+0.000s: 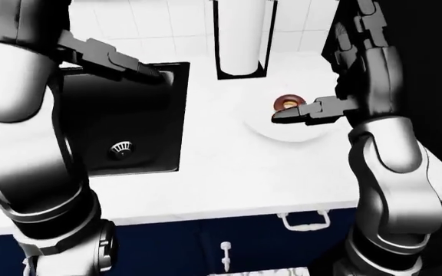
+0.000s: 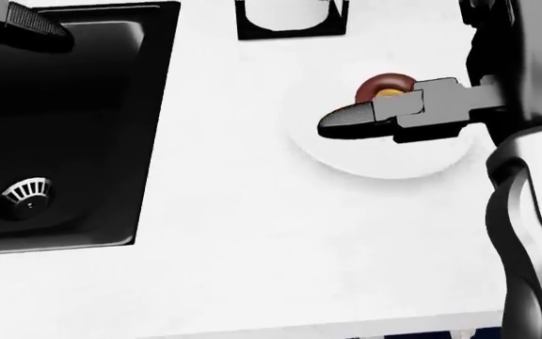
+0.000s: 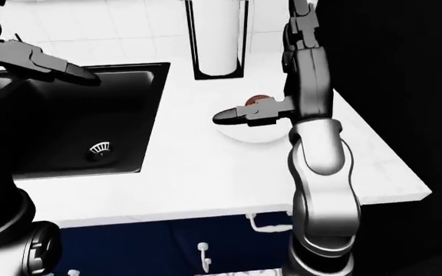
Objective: Place the pastries on the plates.
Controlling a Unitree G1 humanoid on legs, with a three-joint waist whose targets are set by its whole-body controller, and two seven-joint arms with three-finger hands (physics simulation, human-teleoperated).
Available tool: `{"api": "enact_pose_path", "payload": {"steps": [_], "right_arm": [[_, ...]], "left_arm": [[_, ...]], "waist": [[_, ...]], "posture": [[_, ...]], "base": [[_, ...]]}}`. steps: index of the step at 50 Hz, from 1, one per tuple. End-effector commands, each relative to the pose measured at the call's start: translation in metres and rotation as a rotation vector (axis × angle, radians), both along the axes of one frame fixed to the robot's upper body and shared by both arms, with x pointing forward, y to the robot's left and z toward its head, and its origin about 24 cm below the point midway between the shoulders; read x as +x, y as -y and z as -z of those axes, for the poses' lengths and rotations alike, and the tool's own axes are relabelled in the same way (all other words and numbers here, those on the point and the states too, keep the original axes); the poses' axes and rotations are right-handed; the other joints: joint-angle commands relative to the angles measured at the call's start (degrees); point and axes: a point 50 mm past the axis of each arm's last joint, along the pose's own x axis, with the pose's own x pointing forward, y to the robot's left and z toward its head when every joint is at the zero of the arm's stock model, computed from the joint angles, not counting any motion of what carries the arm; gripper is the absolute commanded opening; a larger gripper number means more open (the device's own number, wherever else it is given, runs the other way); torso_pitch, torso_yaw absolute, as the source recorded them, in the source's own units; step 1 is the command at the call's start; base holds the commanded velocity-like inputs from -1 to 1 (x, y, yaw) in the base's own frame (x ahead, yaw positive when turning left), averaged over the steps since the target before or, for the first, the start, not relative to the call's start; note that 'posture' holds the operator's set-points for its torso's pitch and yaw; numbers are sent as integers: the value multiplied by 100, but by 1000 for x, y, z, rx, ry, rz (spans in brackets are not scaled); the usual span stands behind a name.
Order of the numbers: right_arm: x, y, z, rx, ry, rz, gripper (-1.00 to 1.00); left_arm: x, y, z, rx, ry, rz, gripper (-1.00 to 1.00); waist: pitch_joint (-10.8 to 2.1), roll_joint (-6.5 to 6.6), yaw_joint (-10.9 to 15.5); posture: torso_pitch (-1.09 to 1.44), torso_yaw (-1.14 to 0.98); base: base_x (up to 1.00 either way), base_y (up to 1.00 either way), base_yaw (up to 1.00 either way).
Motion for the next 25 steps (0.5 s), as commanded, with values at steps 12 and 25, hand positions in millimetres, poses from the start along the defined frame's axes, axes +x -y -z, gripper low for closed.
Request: {"api": "enact_pose_path", "payload": {"steps": [12,25], "right_arm": [[-2,-4,-6,-4,52,-15,100],[-1,-8,7,39,42,-23,100]], "left_arm": [[-8,-3,-1,-3,41,-33,100],[-13,-9,28,-84,75,-58,100]], "waist": [[-181,-299,-134],[-344,-659,-165]], "posture": [[2,-12],[2,-12]], "base": [[-26,42,0],[-42,38,0]]}}
